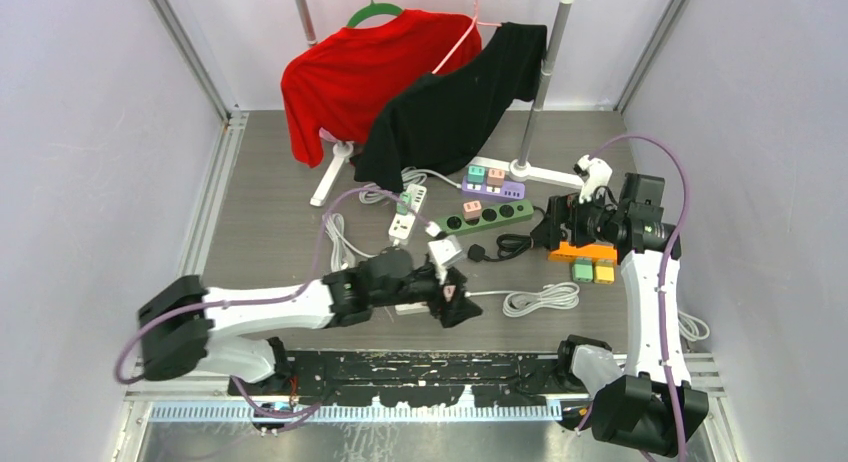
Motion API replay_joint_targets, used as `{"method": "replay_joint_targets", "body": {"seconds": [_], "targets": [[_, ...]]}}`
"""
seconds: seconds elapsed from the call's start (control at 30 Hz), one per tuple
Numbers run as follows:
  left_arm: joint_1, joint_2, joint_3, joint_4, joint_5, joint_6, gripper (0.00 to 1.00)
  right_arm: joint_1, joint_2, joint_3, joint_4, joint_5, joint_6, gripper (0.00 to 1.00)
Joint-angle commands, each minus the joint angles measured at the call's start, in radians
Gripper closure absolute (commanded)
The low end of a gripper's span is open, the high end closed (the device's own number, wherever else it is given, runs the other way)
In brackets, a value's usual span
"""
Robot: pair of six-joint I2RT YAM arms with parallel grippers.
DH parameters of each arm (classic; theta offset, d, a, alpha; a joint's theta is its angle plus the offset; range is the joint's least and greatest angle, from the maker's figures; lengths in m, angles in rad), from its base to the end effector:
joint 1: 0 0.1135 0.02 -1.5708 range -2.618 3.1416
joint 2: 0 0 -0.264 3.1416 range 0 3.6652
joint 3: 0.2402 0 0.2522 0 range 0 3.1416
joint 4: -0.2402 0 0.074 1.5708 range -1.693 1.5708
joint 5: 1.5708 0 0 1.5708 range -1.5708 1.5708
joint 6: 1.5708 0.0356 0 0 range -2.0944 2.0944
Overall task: Pull the plug off the socket
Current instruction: Move the socket to the center of the board.
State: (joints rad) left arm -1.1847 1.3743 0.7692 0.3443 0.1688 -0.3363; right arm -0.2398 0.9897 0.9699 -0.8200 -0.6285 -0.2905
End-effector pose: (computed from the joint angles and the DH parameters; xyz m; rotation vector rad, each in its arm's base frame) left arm 0.1110 -0.2889 0.2543 0.9440 1.7736 -1.1844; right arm 0.1893 -0.0248 0.3128 -0.3358 2.2353 0.4786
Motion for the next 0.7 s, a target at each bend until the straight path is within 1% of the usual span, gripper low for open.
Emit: {"method": "replay_joint_targets", "body": {"seconds": [0.0,0.07,0.17,0.2,0.23,0.3,0.43,0.5,0.53,0.6,0.67], "targets": [[-0.005,-0.259,-0.125,-0.088,-0.146,0.107,0.22,0.014,-0.002,-0.026,-0.1,-0.365,-0.215,0.0],[-0.003,-0.368,-0.196,-0.148,-0.204,0.12,0.16,0.058,0.024,-0.021,-0.245,-0.467,-0.442,0.0],[0.0,-0.517,-0.3,-0.212,-0.274,0.131,0.01,0.177,0.062,0.014,-0.558,-0.505,-0.947,0.0],[0.0,-0.568,-0.342,-0.223,-0.277,0.141,0.0,0.2,0.068,0.015,-0.639,-0.514,-1.097,0.0],[0.001,-0.614,-0.369,-0.23,-0.277,0.149,0.0,0.215,0.067,0.014,-0.685,-0.532,-1.194,0.0],[0.002,-0.692,-0.43,-0.218,-0.269,0.161,0.01,0.242,0.066,0.022,-0.682,-0.561,-1.233,0.0],[0.002,-0.778,-0.58,-0.005,-0.174,0.219,0.0,0.361,0.14,0.091,-0.639,-0.522,-1.235,0.0],[0.002,-0.789,-0.628,0.063,-0.17,0.25,0.01,0.405,0.176,0.087,-0.595,-0.51,-1.245,0.0],[0.002,-0.789,-0.636,0.066,-0.181,0.262,0.01,0.423,0.188,0.075,-0.554,-0.507,-1.237,0.0],[0.002,-0.778,-0.63,0.049,-0.197,0.294,0.01,0.451,0.197,0.038,-0.437,-0.483,-1.169,0.03],[0.002,-0.747,-0.624,0.051,-0.187,0.347,0.01,0.489,0.192,-0.009,-0.268,-0.42,-1.029,0.06]]}}
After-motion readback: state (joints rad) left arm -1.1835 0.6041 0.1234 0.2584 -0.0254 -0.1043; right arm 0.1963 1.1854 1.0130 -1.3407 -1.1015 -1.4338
